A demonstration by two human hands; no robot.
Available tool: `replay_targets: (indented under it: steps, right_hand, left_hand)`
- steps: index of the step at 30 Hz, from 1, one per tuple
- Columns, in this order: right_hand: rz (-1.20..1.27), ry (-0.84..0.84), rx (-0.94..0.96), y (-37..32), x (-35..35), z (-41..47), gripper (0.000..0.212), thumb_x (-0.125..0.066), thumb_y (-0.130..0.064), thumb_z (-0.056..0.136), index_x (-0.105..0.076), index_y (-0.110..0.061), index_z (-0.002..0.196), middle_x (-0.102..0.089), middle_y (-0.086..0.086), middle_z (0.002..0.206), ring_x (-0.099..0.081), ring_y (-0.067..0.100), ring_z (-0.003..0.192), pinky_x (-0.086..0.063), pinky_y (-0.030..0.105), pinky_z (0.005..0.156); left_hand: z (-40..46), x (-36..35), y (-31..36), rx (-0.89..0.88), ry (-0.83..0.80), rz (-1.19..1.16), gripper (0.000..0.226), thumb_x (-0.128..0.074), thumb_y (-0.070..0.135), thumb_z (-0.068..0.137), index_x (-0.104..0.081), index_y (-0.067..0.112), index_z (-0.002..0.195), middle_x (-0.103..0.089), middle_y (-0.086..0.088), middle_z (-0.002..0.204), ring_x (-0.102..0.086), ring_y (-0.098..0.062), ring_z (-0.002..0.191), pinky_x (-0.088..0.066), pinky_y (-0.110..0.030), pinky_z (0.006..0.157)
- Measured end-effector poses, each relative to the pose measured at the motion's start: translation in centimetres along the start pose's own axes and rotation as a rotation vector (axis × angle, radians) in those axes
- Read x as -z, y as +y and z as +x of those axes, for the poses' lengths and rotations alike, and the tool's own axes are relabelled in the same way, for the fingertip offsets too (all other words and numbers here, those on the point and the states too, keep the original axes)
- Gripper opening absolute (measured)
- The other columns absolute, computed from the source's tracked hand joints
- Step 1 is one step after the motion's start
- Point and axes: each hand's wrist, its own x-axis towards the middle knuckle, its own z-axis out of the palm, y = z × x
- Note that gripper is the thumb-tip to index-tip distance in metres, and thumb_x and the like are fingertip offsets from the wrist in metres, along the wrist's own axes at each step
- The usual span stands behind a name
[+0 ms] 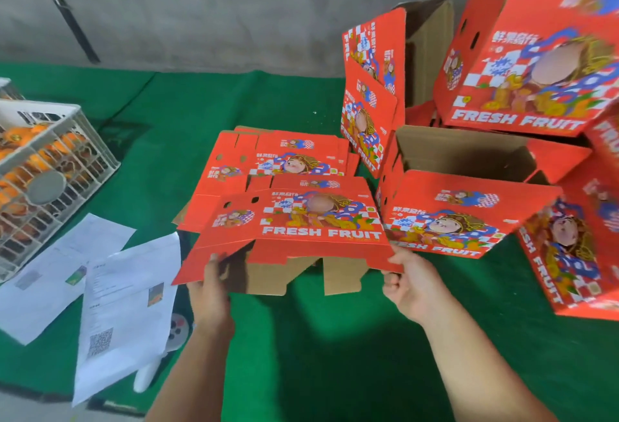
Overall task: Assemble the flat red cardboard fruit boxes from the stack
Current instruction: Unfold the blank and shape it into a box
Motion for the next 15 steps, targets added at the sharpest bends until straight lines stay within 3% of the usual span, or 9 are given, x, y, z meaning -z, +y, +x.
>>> replay_targets:
  steps: [3,6,9,11,12,13,15]
  right_hand:
    - [-0.139,0.032,0.022,-0.3,1.7,-2.5,0.031,-0.052,-0.002,0.094,-0.076,-0.017,0.106,-0.057,-0.001,0.063,-0.038,0.010,0.047,-0.030,0.023,0.048]
    - [-0.247,0.062,0.046,-0.9,3.4,-4.3,0.022,-0.054,-0.006,0.095,-0.073,-0.014,0.104,-0.054,-0.001,0.061,-0.038,0.011,0.051,-0.032,0.025,0.050]
    - [-0.254,0.046,0.056,-2.2,5.1,-5.8,0.025,-0.051,-0.005,0.096,-0.067,-0.011,0.114,-0.052,0.002,0.065,-0.039,0.012,0.052,-0.032,0.025,0.050]
    - [-0.202,0.008,0.063,-3.3,6.2,-6.7,0.024,-0.052,-0.004,0.097,-0.064,-0.010,0.117,-0.052,0.001,0.063,-0.040,0.011,0.051,-0.031,0.024,0.050]
    - [-0.178,-0.017,0.069,-3.8,6.7,-7.1,0.023,-0.053,-0.004,0.097,-0.063,-0.010,0.117,-0.053,0.001,0.061,-0.040,0.010,0.050,-0.031,0.024,0.051]
    - [-0.161,-0.040,0.076,-4.2,7.0,-7.5,0.022,-0.053,-0.005,0.097,-0.063,-0.009,0.116,-0.053,0.000,0.060,-0.040,0.010,0.049,-0.030,0.024,0.051]
    - [-0.140,-0.058,0.093,-4.8,7.6,-8.3,0.017,-0.053,-0.005,0.098,-0.063,-0.010,0.110,-0.052,0.000,0.058,-0.039,0.010,0.048,-0.029,0.024,0.052]
  left_hand:
    - [-1.9,0.3,-0.3,-0.104,-0.045,-0.036,0.039,-0.074,0.034,0.084,-0.071,0.029,0.122,-0.074,-0.001,0.124,-0.067,-0.029,0.121,-0.052,-0.058,0.105]
    - [-4.4,0.4,-0.1,-0.145,-0.114,-0.053,0.044,-0.070,0.039,0.084,-0.068,0.033,0.128,-0.072,0.001,0.127,-0.066,-0.026,0.123,-0.053,-0.053,0.101]
    - [-6.0,1.7,0.4,-0.183,-0.095,-0.046,0.049,-0.072,0.042,0.081,-0.067,0.029,0.128,-0.073,-0.004,0.126,-0.066,-0.030,0.123,-0.055,-0.055,0.097]
    - [-7.2,2.5,1.1,-0.260,-0.177,-0.079,0.052,-0.071,0.036,0.083,-0.061,0.028,0.134,-0.075,-0.005,0.122,-0.070,-0.029,0.119,-0.060,-0.042,0.080]
    - [-7.9,2.8,1.3,-0.288,-0.197,-0.079,0.064,-0.071,0.036,0.083,-0.049,0.032,0.143,-0.076,-0.005,0.120,-0.072,-0.027,0.115,-0.058,-0.036,0.079]
    - [-8.7,2.9,1.6,-0.301,-0.205,-0.077,0.072,-0.070,0.036,0.083,-0.037,0.048,0.146,-0.077,-0.006,0.118,-0.073,-0.025,0.114,-0.055,-0.037,0.083]
    - [-10.1,3.0,1.7,-0.322,-0.204,-0.087,0.069,-0.068,0.034,0.084,-0.033,0.068,0.132,-0.075,-0.012,0.122,-0.070,-0.029,0.118,-0.050,-0.045,0.092]
